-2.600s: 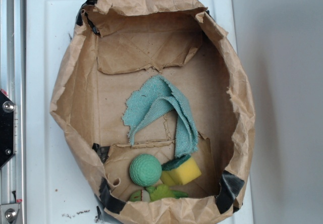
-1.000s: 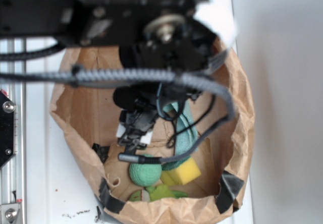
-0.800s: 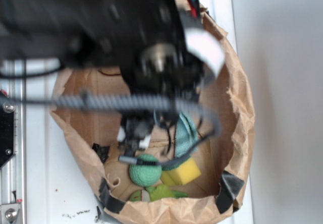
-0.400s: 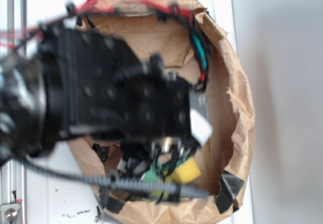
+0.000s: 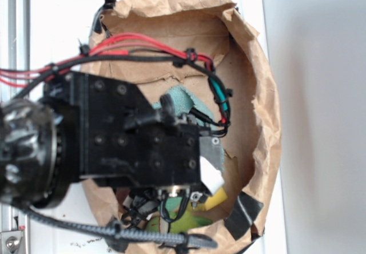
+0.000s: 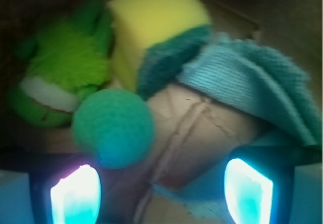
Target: Grab the green ball.
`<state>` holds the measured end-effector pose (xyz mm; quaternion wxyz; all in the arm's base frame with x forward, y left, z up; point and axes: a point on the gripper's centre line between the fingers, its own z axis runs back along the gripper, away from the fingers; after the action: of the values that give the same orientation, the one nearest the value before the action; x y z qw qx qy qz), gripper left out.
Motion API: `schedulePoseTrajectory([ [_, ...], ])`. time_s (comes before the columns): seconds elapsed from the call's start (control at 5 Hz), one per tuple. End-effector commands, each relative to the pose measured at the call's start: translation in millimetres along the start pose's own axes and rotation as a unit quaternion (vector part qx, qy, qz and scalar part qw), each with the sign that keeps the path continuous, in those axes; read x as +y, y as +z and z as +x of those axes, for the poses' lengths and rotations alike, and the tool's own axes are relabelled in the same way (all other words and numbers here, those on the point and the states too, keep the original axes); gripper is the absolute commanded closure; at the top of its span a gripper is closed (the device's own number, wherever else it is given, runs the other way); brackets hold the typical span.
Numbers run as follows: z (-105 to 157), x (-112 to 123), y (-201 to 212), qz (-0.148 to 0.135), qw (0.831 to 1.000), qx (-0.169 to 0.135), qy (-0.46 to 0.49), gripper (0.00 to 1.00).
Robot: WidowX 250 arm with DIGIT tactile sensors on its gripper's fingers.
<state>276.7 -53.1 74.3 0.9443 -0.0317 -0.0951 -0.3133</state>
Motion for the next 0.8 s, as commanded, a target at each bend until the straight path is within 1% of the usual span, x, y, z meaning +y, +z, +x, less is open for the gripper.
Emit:
schedulePoseTrajectory([
  [0.0, 16.4, -8.8, -11.0, -0.069, 0.997, -0.025, -0.035, 0.0],
  [0.2, 19.1, -10.1, -23.2, -0.085, 0.995, -0.021, -0.046, 0.0],
  [0.4, 21.8, -13.3, -29.8, -0.112, 0.992, -0.019, -0.055, 0.0],
  [0.6, 21.6, -12.0, -34.0, -0.107, 0.993, -0.015, -0.046, 1.0],
])
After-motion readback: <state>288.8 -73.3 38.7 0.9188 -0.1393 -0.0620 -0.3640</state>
